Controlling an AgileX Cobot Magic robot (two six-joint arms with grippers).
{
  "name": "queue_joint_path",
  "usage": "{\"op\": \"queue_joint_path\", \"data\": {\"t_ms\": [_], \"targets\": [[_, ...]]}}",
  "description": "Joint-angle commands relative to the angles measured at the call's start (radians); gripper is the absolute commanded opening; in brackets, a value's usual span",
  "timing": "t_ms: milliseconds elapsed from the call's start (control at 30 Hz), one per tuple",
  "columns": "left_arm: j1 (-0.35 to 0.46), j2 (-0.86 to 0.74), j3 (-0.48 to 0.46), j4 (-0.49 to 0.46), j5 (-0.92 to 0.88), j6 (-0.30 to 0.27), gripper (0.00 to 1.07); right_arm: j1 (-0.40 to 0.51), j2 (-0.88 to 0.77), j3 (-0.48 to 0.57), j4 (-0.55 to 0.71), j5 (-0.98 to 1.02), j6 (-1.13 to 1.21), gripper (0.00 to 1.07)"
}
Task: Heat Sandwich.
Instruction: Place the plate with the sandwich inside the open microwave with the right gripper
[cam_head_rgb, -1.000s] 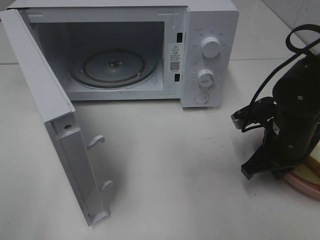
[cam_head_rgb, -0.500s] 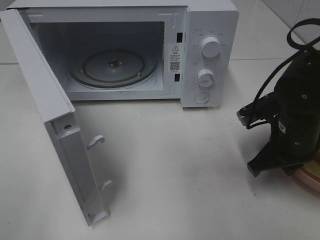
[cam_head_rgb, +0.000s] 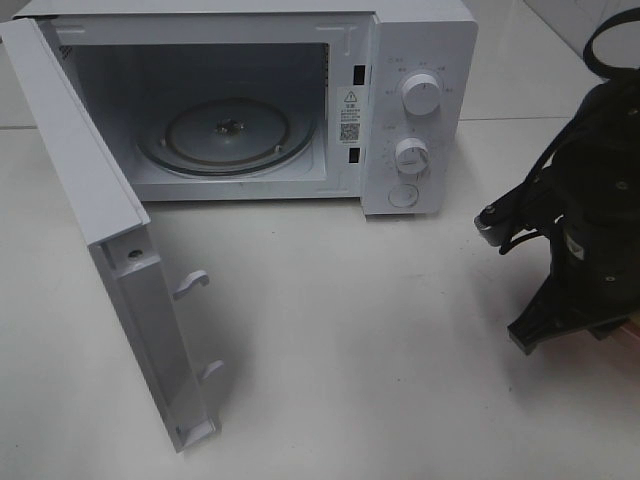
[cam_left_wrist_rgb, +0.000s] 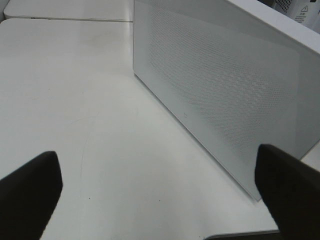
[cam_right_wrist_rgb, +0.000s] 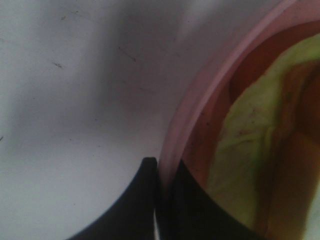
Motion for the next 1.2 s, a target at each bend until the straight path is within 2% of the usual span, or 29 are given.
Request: {"op": "queue_joint_path", "data": {"t_ms": [33, 467, 1200], "targets": [[0.001, -0.016, 0.003, -0.002, -0.002, -0.001, 0.98, 0.025, -0.049, 0.0, -0.033, 0.064, 0.01, 0.0], [0.001, -0.016, 0.003, -0.002, -0.002, -0.001, 0.98, 0.139, -0.149, 0.001, -0.002, 0.137, -0.008, 0.0], [0.001, -0.016, 0.003, -0.002, -0.002, -0.001, 0.98, 0.485, -0.26, 0.001, 0.083, 0.216, -0.11, 0.0]]}}
